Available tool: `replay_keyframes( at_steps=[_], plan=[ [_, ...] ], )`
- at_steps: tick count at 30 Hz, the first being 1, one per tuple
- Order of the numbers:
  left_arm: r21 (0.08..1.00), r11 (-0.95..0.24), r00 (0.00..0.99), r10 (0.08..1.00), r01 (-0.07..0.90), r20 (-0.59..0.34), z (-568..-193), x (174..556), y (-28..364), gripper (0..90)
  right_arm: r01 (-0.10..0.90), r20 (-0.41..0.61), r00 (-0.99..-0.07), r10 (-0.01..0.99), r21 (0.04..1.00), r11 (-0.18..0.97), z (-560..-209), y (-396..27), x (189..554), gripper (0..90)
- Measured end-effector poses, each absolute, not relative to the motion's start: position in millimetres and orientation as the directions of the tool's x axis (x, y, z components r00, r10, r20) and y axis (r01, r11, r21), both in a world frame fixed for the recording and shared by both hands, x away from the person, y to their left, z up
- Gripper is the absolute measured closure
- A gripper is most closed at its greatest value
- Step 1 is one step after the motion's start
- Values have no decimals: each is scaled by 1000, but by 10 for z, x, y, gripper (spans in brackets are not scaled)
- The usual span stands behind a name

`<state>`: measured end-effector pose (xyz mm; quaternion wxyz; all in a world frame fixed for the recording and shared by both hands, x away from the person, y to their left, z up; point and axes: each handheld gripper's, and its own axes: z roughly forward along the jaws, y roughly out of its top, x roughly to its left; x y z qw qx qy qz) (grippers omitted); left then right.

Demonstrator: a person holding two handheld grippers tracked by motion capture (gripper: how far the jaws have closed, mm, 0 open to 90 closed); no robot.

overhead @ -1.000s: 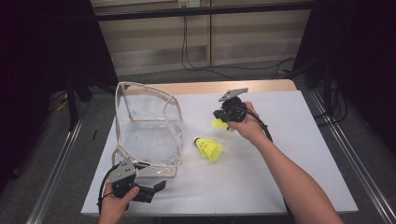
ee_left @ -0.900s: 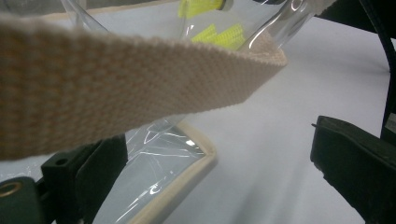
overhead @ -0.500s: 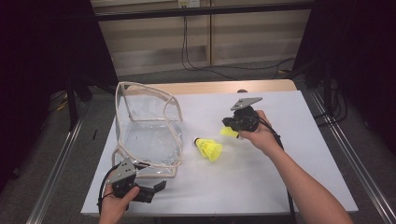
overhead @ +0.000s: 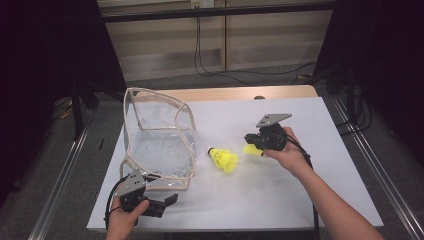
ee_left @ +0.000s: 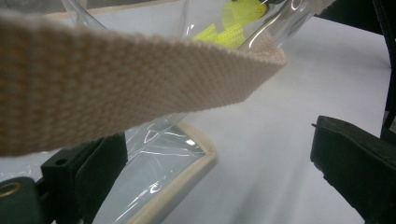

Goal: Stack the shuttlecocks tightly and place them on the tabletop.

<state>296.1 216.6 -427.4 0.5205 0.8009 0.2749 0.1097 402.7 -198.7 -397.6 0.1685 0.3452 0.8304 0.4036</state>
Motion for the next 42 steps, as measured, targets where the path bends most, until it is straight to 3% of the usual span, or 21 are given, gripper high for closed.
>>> replay_keyframes(
  at_steps=[27, 35, 42],
  plan=[
    [894, -307, 825, 553, 326, -111, -4279, 2957, 2158, 39, 430, -7, -718, 696, 783, 450, -4123, -2116, 3749, 823],
    [894, -306, 825, 555, 327, -112, -4274, 2954, 2160, 39, 452, 16, -719, 695, 771, 449, -4139, -2116, 3735, 744],
    [894, -308, 826, 553, 326, -110, -4274, 2954, 2157, 39, 475, 32, -704, 709, 765, 436, -4138, -2109, 3748, 604]
  ],
)
